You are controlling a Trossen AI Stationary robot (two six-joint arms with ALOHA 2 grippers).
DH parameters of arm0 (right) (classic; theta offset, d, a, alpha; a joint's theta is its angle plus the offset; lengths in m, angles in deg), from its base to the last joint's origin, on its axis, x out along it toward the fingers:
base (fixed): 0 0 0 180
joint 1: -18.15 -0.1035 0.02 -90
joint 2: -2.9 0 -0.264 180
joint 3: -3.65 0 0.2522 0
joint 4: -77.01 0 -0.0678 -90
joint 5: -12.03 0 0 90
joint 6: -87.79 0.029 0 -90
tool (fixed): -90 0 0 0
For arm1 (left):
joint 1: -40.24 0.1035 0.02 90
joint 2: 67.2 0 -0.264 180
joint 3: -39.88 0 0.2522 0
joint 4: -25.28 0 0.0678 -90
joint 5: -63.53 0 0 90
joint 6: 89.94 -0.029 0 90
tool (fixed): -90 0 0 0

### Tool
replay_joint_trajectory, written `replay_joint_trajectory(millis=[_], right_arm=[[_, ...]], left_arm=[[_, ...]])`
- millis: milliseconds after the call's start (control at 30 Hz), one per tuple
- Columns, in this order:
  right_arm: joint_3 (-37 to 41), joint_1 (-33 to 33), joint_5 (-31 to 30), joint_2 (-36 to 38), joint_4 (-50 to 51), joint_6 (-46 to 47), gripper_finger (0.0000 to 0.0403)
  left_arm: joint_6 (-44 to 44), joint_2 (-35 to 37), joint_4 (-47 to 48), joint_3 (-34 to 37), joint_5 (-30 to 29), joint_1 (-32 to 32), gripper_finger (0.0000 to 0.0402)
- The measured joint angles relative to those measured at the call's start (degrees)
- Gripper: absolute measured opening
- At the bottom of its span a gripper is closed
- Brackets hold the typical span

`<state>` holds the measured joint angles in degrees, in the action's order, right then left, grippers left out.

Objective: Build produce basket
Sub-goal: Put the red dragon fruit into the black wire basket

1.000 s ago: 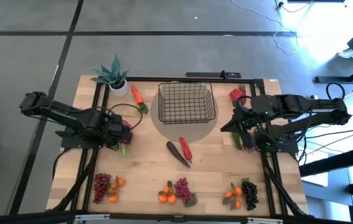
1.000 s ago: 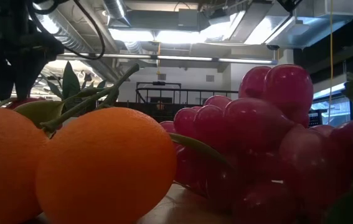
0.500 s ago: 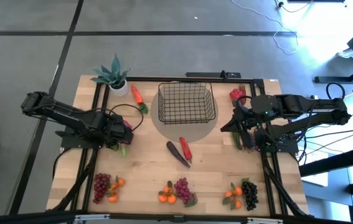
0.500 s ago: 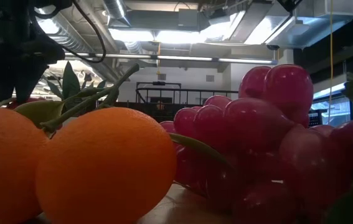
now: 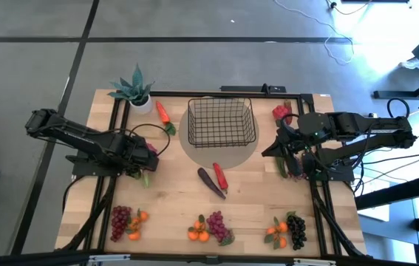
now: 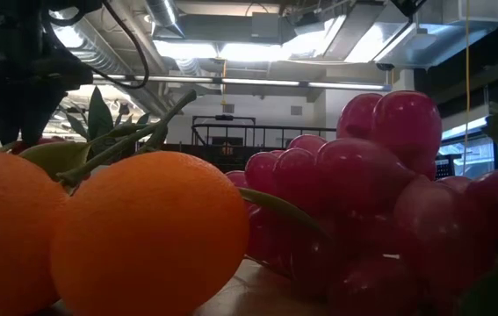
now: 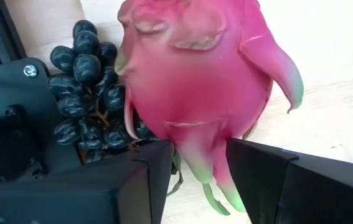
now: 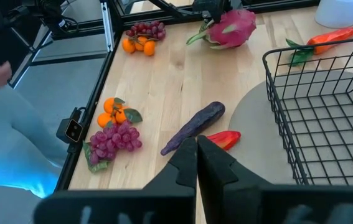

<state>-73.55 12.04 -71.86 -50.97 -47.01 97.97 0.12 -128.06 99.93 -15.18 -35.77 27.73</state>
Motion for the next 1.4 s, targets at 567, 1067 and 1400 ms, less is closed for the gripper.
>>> replay_joint_trajectory(millis=[567, 1067, 1400], right_arm=[[0.0, 0.0, 0.0, 0.0, 0.0, 0.0, 0.0], [0.0, 0.0, 0.0, 0.0, 0.0, 0.0, 0.0], [0.0, 0.0, 0.0, 0.0, 0.0, -0.1, 0.0]], left_arm=[[-3.9, 0.0, 0.0, 0.0, -1.1, 0.0, 0.0005], [-19.2, 0.6, 4.7, -10.4, 2.8, 1.1, 0.0001], [-32.8, 0.6, 11.3, -24.0, 6.3, 6.7, 0.0]])
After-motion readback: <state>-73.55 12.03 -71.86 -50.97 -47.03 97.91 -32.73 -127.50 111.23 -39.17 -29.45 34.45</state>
